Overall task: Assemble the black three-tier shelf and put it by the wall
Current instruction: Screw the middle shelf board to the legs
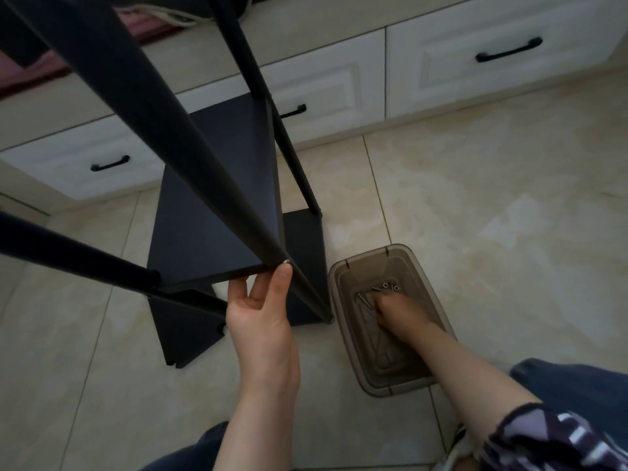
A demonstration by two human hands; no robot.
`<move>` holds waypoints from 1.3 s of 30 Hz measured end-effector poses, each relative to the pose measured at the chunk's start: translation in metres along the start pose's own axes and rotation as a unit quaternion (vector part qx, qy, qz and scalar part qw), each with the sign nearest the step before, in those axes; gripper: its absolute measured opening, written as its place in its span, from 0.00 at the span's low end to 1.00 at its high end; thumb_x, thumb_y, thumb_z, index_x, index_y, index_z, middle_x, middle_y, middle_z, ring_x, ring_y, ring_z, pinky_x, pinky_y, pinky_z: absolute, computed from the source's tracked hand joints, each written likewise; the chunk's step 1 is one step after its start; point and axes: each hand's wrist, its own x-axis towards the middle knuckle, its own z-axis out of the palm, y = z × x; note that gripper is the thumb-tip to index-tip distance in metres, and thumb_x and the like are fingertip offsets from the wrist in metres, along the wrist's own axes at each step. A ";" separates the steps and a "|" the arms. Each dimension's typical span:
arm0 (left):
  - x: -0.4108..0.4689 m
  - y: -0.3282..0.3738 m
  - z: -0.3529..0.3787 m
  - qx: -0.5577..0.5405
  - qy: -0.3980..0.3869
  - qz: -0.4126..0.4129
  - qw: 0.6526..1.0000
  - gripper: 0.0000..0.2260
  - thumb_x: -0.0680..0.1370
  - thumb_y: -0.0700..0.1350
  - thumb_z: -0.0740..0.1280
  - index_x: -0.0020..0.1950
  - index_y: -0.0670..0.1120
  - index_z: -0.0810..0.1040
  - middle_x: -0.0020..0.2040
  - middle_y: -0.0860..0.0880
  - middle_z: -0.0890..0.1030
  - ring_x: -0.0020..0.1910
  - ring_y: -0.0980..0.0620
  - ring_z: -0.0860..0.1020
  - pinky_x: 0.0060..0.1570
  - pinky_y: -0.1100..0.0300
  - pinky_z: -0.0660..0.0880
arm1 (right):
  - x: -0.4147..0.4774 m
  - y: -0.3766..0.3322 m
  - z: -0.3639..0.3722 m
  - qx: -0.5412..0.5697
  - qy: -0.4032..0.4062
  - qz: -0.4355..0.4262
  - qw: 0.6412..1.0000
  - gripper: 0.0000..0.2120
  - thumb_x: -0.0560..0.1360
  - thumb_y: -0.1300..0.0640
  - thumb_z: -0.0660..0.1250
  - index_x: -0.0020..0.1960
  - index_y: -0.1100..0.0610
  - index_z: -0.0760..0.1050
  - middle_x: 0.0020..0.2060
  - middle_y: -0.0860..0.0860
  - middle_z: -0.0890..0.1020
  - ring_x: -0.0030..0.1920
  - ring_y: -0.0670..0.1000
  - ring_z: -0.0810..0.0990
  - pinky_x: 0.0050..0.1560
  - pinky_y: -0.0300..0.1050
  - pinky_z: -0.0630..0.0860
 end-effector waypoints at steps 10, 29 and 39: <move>-0.001 0.000 -0.001 -0.004 -0.005 -0.007 1.000 0.29 0.63 0.53 0.76 0.63 0.51 0.76 0.54 0.52 0.87 0.59 0.58 0.82 0.74 0.47 0.64 | -0.001 0.019 -0.020 0.046 0.013 0.027 0.998 0.14 0.82 0.62 0.56 0.66 0.64 0.71 0.63 0.64 0.76 0.61 0.63 0.77 0.58 0.50 0.73; -0.002 0.034 -0.014 0.460 0.060 0.114 0.879 0.19 0.70 0.69 0.69 0.42 0.54 0.83 0.34 0.58 0.83 0.36 0.61 0.82 0.37 0.63 0.76 | -0.041 -0.069 -0.076 0.453 0.271 0.042 0.848 0.05 0.82 0.54 0.61 0.50 0.53 0.74 0.40 0.46 0.80 0.41 0.44 0.79 0.40 0.39 0.76; 0.018 0.069 -0.013 0.671 -0.002 0.394 0.627 0.24 0.68 0.64 0.69 0.55 0.49 0.75 0.50 0.51 0.76 0.53 0.48 0.75 0.54 0.52 0.73 | -0.059 -0.144 -0.126 0.543 0.089 -0.041 0.834 0.11 0.84 0.48 0.54 0.57 0.52 0.72 0.48 0.51 0.78 0.50 0.48 0.78 0.47 0.42 0.73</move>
